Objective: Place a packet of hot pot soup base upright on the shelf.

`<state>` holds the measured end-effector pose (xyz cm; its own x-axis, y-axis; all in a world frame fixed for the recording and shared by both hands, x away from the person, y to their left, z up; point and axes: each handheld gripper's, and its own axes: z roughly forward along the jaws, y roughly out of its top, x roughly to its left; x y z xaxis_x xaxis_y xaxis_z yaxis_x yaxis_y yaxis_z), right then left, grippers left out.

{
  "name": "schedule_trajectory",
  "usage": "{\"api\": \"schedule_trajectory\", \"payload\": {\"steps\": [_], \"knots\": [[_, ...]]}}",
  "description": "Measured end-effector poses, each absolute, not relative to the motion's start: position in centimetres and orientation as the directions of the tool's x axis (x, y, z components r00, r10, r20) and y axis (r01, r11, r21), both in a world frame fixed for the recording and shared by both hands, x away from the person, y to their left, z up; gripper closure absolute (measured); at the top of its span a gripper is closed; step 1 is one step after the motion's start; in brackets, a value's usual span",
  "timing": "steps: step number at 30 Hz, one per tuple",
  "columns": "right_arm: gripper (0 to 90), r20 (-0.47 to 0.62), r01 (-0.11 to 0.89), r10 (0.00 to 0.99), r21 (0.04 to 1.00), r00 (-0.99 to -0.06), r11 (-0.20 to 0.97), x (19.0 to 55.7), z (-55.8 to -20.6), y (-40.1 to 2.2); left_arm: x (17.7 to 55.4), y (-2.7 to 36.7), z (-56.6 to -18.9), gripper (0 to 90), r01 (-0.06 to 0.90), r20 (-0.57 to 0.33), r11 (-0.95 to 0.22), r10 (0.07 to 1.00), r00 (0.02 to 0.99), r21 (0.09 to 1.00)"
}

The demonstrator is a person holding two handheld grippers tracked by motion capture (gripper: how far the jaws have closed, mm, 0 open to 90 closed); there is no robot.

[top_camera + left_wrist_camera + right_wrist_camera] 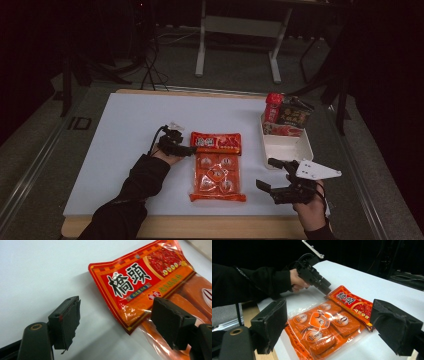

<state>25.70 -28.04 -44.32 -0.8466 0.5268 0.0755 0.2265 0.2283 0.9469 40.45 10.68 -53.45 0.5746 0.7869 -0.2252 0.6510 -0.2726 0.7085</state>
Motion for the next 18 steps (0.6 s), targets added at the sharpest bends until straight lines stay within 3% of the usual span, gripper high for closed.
{"api": "schedule_trajectory", "payload": {"steps": [5,11,18], "knots": [[14.3,0.079,0.228,0.526,0.947,-0.847,0.225,25.7,-44.3,-28.1,41.4,10.4,-54.0,25.5,0.672,-0.225,-0.273,0.8,0.556,0.689],[14.3,0.084,0.233,0.521,0.945,-0.85,0.228,25.7,-44.4,-28.1,42.5,11.0,-54.4,37.7,0.694,-0.31,-0.222,0.772,0.554,0.685],[14.3,0.087,0.236,0.519,0.945,-0.85,0.227,25.7,-44.5,-28.1,42.7,10.4,-54.6,49.2,0.693,-0.34,-0.24,0.733,0.589,0.68]]}}
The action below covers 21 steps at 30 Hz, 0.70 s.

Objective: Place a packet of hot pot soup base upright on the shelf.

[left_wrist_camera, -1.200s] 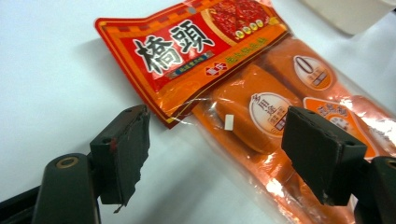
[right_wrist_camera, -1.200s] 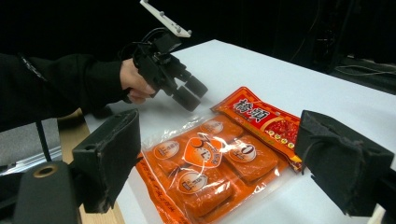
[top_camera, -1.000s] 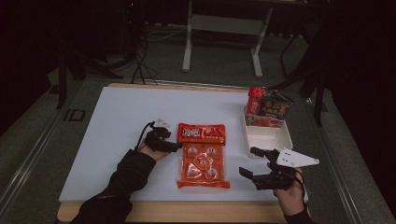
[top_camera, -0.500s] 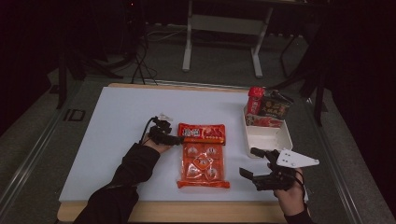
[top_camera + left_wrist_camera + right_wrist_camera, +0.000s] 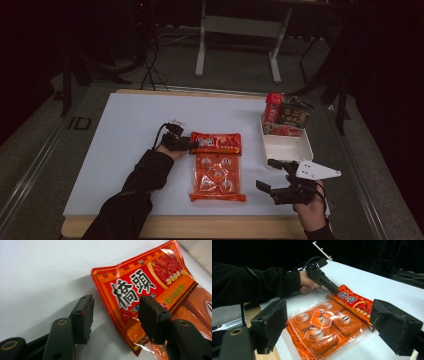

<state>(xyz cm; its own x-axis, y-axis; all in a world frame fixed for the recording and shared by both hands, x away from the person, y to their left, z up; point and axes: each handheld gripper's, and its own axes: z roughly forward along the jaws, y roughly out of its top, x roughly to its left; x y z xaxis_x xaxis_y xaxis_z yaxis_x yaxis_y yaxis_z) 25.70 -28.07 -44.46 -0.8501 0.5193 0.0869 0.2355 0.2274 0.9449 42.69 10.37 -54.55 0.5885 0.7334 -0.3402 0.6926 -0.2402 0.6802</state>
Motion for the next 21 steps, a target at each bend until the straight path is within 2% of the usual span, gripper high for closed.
{"api": "schedule_trajectory", "payload": {"steps": [3,11,13,14,15,17,19,21], "knots": [[14.3,0.086,0.235,0.518,0.945,-0.851,0.228,25.7,-44.5,-28.0,42.6,9.8,-54.5,52.7,0.682,-0.318,-0.27,0.729,0.606,0.68],[14.3,0.09,0.237,0.517,0.945,-0.851,0.226,25.7,-44.5,-28.0,42.7,8.5,-54.3,61.6,0.694,-0.33,-0.296,0.714,0.617,0.657],[14.3,0.089,0.236,0.516,0.945,-0.852,0.226,25.7,-44.5,-28.0,42.7,8.4,-54.3,67.5,0.698,-0.337,-0.291,0.714,0.614,0.654],[14.3,0.09,0.236,0.516,0.945,-0.852,0.226,25.7,-44.5,-28.0,42.6,8.1,-54.3,67.5,0.7,-0.346,-0.285,0.71,0.613,0.655],[14.3,0.09,0.237,0.515,0.945,-0.852,0.226,25.8,-44.5,-28.0,42.6,8.0,-54.3,76.4,0.699,-0.348,-0.288,0.706,0.617,0.655],[14.3,0.093,0.24,0.515,0.944,-0.852,0.227,25.8,-44.6,-28.0,42.4,7.8,-54.2,83.1,0.694,-0.339,-0.302,0.703,0.625,0.654],[14.3,0.092,0.239,0.514,0.944,-0.853,0.228,25.8,-44.6,-28.0,42.3,7.5,-53.9,88.2,0.677,-0.303,-0.326,0.709,0.637,0.66],[14.3,0.091,0.238,0.514,0.944,-0.853,0.228,25.8,-44.5,-28.0,42.1,7.4,-53.8,89.0,0.653,-0.271,-0.348,0.706,0.655,0.672]]}}
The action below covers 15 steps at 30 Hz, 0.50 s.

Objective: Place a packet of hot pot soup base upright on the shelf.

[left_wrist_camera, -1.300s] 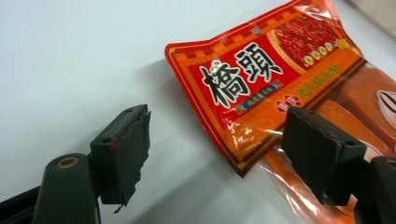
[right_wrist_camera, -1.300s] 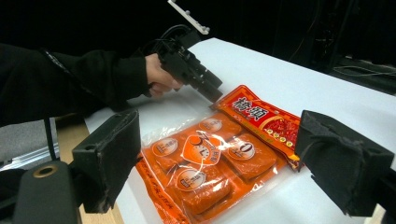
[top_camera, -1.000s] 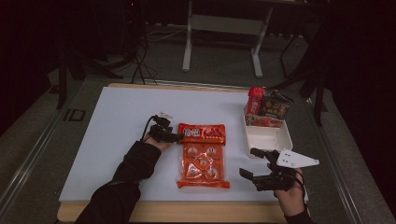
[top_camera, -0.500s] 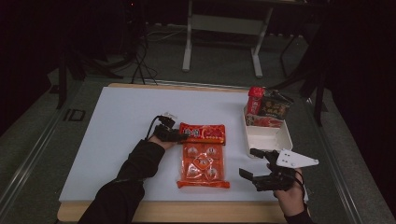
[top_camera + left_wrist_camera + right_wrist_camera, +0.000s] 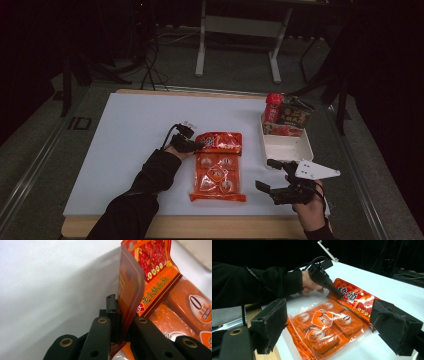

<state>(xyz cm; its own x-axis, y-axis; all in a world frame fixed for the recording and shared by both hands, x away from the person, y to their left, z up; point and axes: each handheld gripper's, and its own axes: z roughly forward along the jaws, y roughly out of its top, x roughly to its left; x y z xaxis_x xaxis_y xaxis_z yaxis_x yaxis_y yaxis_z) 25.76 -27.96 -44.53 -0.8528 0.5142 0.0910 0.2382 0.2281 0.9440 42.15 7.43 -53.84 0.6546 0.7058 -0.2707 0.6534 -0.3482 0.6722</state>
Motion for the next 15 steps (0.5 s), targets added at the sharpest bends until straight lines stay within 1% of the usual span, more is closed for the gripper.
{"api": "schedule_trajectory", "payload": {"steps": [4,5,6,11,12,15], "knots": [[14.4,0.09,0.237,0.515,0.945,-0.853,0.227,25.7,-44.5,-27.9,41.8,7.3,-53.5,89.3,0.628,-0.242,-0.356,0.706,0.666,0.692],[14.4,0.092,0.239,0.515,0.944,-0.852,0.226,25.7,-44.5,-28.0,41.4,7.3,-53.1,89.3,0.594,-0.217,-0.355,0.699,0.681,0.722],[15.9,0.096,0.244,0.527,0.945,-0.844,0.219,25.7,-44.4,-28.1,41.3,7.4,-52.8,89.3,0.589,-0.217,-0.35,0.698,0.683,0.728],[16.2,0.1,0.25,0.541,0.945,-0.835,0.211,25.7,-44.4,-28.2,40.6,7.6,-51.3,89.4,0.563,-0.21,-0.335,0.69,0.692,0.756],[20.6,0.102,0.251,0.535,0.944,-0.839,0.214,25.9,-44.4,-28.3,40.4,7.7,-51.0,89.4,0.56,-0.21,-0.33,0.691,0.692,0.76],[18.7,0.107,0.251,0.53,0.946,-0.841,0.207,26.1,-44.4,-28.4,39.8,7.8,-50.1,89.5,0.542,-0.199,-0.326,0.688,0.698,0.775]]}}
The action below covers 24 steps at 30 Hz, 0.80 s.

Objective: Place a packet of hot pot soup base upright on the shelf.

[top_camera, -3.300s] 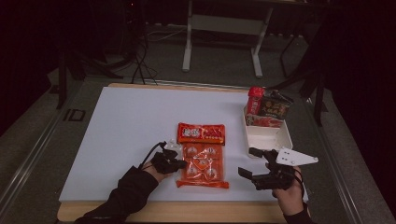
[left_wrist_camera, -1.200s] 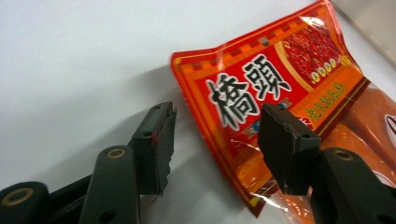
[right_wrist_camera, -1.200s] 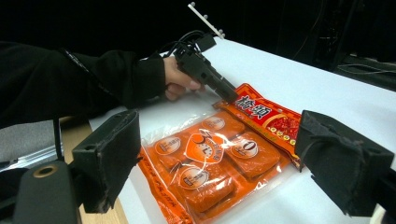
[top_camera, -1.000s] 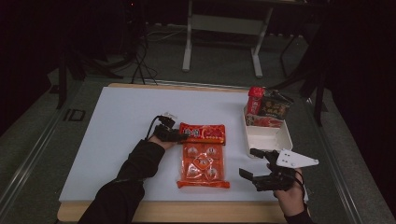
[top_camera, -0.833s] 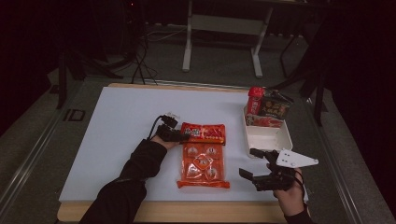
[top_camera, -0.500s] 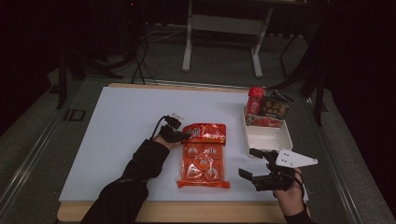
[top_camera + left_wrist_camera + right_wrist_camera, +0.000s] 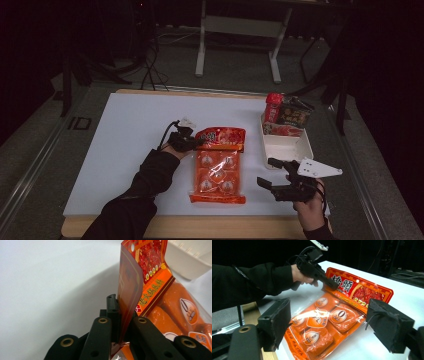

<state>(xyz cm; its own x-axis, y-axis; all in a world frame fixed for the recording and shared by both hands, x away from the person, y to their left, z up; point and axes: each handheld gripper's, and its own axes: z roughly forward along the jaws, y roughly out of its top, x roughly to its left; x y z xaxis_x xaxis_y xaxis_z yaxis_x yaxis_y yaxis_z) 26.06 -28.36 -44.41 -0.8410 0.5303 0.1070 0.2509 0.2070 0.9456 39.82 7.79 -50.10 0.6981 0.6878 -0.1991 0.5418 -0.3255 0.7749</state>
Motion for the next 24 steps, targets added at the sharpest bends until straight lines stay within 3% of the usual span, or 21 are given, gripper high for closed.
{"api": "schedule_trajectory", "payload": {"steps": [5,24], "knots": [[13.5,0.071,0.222,0.558,0.953,-0.827,0.208,25.9,-44.2,-28.3,38.9,8.0,-48.8,89.5,0.516,-0.183,-0.326,0.68,0.71,0.792],[10.3,0.039,0.23,0.65,0.95,-0.759,0.211,25.7,-43.7,-28.3,36.1,8.3,-45.2,89.6,0.431,-0.161,-0.32,0.616,0.771,0.844]]}}
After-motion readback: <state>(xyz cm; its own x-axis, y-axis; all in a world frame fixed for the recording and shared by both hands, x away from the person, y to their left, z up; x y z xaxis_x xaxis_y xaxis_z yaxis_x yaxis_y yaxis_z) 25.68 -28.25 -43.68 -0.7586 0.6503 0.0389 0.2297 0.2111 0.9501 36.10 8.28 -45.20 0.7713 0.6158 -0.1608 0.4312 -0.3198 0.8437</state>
